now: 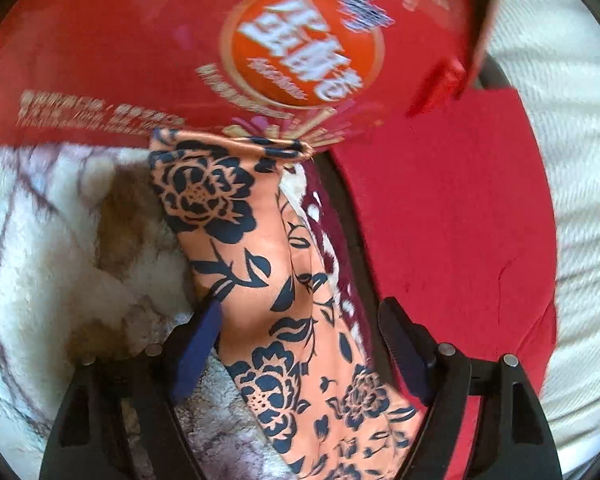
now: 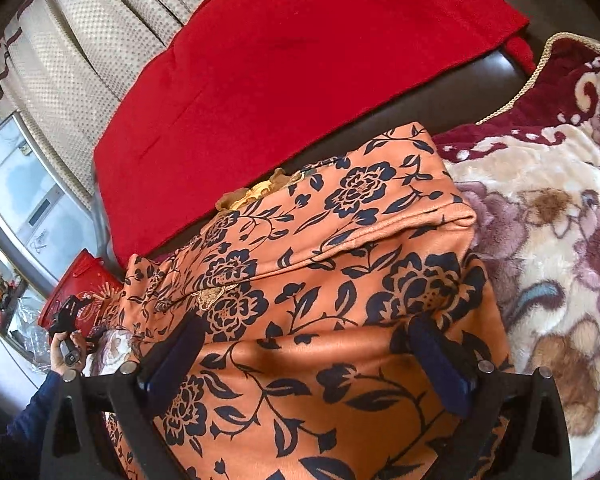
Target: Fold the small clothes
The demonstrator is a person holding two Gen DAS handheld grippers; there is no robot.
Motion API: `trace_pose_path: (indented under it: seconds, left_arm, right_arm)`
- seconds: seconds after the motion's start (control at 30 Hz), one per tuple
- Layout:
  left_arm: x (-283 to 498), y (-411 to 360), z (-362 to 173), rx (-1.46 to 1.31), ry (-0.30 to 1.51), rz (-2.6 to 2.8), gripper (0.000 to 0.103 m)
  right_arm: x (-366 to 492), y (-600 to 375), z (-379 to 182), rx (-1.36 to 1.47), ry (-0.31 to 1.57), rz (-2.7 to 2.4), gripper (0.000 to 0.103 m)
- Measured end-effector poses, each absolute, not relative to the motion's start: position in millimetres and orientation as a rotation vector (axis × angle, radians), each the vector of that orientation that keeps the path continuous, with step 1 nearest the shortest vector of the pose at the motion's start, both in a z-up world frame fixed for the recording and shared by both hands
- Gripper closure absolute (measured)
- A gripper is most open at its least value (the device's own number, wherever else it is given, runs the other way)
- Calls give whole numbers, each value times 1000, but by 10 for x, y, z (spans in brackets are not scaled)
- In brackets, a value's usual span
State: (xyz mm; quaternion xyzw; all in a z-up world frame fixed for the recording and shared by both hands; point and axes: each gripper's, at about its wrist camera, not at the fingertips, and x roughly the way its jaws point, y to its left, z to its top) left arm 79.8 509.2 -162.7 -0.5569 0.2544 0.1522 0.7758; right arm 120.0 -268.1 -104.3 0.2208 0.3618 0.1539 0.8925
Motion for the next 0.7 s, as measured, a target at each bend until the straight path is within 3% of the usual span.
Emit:
trace_pose_path:
  seconds: [0.2,0.37,0.4,0.43,0.47,0.57,0.7]
  left_arm:
    - [592,5053,-1606,-1195,518,488,22]
    - [932,5154,-1580,-1122,599,512,23]
    - [981,5165,-1575,-1123,601,516,37]
    - [1064,5184,-1568,-1111,619,515,57]
    - [1106,5217,-1588,-1101,655,504,96]
    - [1148,5026,-1399,-990,673,524,98]
    - [1141,4288,-651,-714,588,394,98]
  right_arm:
    - [1172,-2664,-998,445,750,328,0]
    - [1174,-2649,-999,450,746,342,0]
    - [1178,-2647,-1012,453,747,342,0]
    - [1181,-2648,-1022,454,749,340,0]
    - [1176,-2649,-1031,455,750,335,0]
    - [1141,-2678,-1045,460,745,335,0]
    - [1088,-2775,-1078,470,733,321,0]
